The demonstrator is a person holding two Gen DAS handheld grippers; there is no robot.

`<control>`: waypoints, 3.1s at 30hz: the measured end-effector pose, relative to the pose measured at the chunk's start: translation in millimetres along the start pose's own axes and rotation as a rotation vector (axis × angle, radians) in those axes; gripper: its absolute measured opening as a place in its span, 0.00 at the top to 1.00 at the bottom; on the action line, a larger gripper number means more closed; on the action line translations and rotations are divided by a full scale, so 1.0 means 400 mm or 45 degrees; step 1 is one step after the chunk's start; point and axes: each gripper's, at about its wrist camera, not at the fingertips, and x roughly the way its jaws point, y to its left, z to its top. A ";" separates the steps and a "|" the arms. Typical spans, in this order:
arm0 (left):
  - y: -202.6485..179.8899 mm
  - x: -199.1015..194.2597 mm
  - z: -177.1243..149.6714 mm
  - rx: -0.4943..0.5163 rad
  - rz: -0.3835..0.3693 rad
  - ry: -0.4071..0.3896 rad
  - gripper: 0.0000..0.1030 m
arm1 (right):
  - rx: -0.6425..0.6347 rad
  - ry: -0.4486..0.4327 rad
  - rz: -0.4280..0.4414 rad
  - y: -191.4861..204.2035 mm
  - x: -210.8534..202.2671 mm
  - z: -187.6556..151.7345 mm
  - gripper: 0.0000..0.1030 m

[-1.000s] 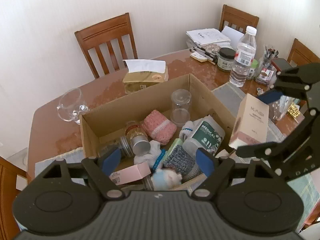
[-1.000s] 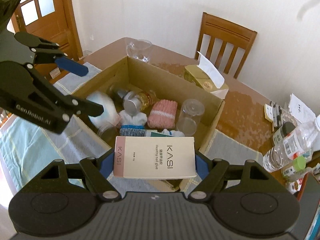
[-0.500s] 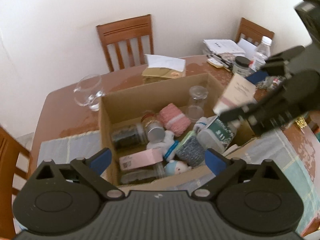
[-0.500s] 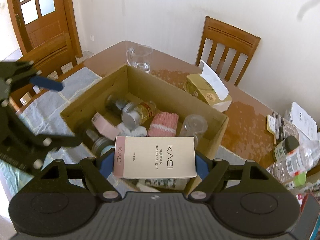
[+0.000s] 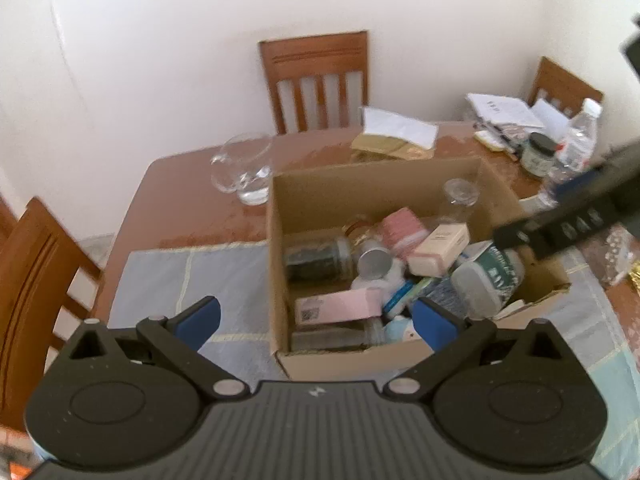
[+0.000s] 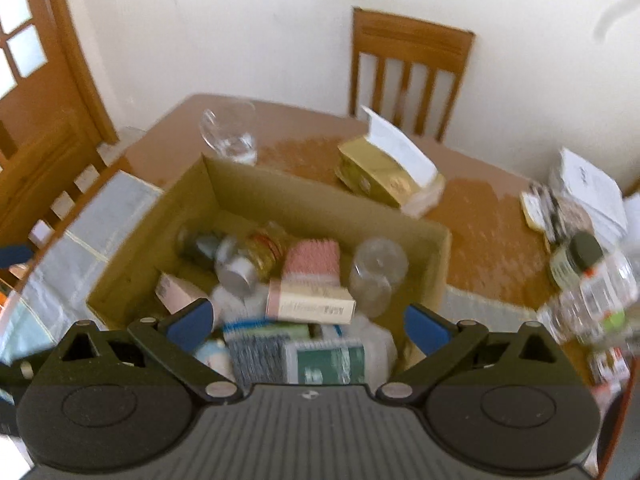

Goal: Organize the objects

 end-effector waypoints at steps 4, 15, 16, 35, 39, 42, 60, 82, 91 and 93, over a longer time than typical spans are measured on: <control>-0.013 0.009 -0.004 -0.011 0.082 0.074 0.01 | 0.073 0.091 -0.060 0.009 -0.014 -0.042 0.00; -0.050 -0.005 -0.003 -0.054 0.029 0.153 0.01 | 0.277 0.182 -0.092 0.040 -0.066 -0.144 0.00; -0.050 -0.005 -0.002 -0.065 0.029 0.163 0.01 | 0.275 0.180 -0.105 0.042 -0.072 -0.147 0.00; -0.055 -0.025 0.009 -0.103 0.045 0.205 0.01 | 0.282 0.131 -0.143 0.041 -0.111 -0.162 0.00; -0.058 -0.028 0.009 -0.100 0.047 0.203 0.01 | 0.292 0.132 -0.142 0.042 -0.112 -0.161 0.00; -0.060 -0.030 0.010 -0.095 0.048 0.202 0.01 | 0.291 0.130 -0.141 0.041 -0.113 -0.163 0.00; -0.065 -0.028 0.017 -0.086 0.053 0.211 0.01 | 0.306 0.124 -0.146 0.036 -0.112 -0.160 0.00; -0.072 -0.017 0.024 -0.065 0.062 0.235 0.01 | 0.307 0.122 -0.142 0.036 -0.105 -0.157 0.00; -0.071 -0.014 0.026 -0.069 0.062 0.241 0.01 | 0.311 0.127 -0.150 0.028 -0.102 -0.157 0.00; -0.070 -0.014 0.028 -0.070 0.060 0.241 0.01 | 0.308 0.126 -0.152 0.027 -0.101 -0.157 0.00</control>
